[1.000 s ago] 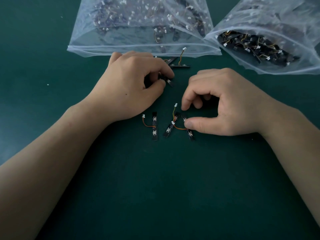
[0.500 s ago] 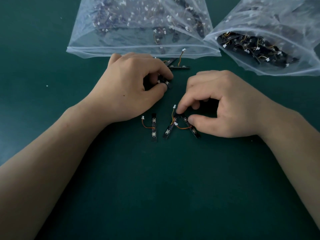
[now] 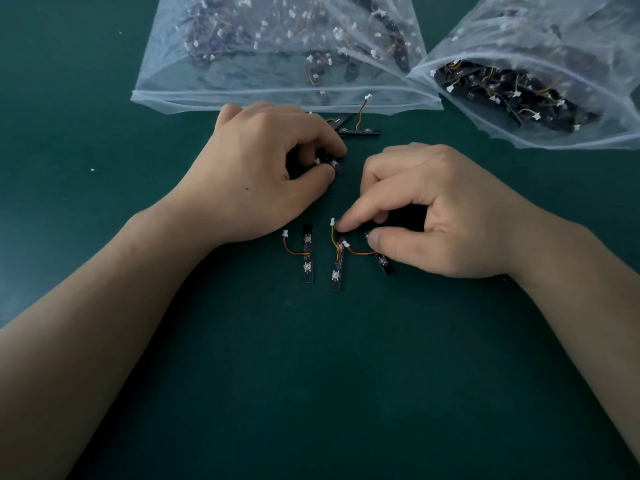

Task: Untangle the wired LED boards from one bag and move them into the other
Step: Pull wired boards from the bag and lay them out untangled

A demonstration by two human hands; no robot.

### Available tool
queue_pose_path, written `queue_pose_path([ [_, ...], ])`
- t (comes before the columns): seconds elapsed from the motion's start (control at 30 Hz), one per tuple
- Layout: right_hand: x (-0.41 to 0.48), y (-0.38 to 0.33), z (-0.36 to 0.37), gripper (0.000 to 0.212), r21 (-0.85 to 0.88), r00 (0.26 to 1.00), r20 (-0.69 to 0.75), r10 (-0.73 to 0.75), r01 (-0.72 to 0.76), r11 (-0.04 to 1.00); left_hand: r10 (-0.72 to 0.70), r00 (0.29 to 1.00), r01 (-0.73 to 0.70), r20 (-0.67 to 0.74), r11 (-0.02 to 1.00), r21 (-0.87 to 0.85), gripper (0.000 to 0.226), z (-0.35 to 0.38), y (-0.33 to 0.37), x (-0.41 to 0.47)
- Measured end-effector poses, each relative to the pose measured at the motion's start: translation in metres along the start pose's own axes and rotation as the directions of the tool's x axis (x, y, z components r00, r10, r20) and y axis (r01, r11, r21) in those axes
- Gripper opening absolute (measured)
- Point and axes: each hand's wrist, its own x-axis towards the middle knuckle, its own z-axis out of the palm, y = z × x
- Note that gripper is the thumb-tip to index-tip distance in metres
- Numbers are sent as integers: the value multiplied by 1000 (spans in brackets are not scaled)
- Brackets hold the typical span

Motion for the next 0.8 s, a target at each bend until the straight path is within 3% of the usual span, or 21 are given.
queue_pose_path([
  [0.17,-1,2,-5,22,24,999,-32,16,-15,1000,-2,1000,2,-1,1000,-12,24,-1,0,0],
  [0.37,-2,3,-5,6,-78,1000,-24,6,-8,997,-7,1000,7,3,1000,-9,22,-1,0,0],
  [0.63,-3,5,-4,7,-91,1000,-14,-4,3,996,-16,1000,16,12,1000,-5,16,-1,-1,0],
  [0.73,-2,7,-4,4,-20,996,-88,6,-7,1000,-5,1000,5,5,1000,-24,13,0,-2,-1],
  [0.8,-1,9,-2,2,21,973,-225,45,-41,999,16,1000,-17,-7,999,-50,11,0,-4,-1],
])
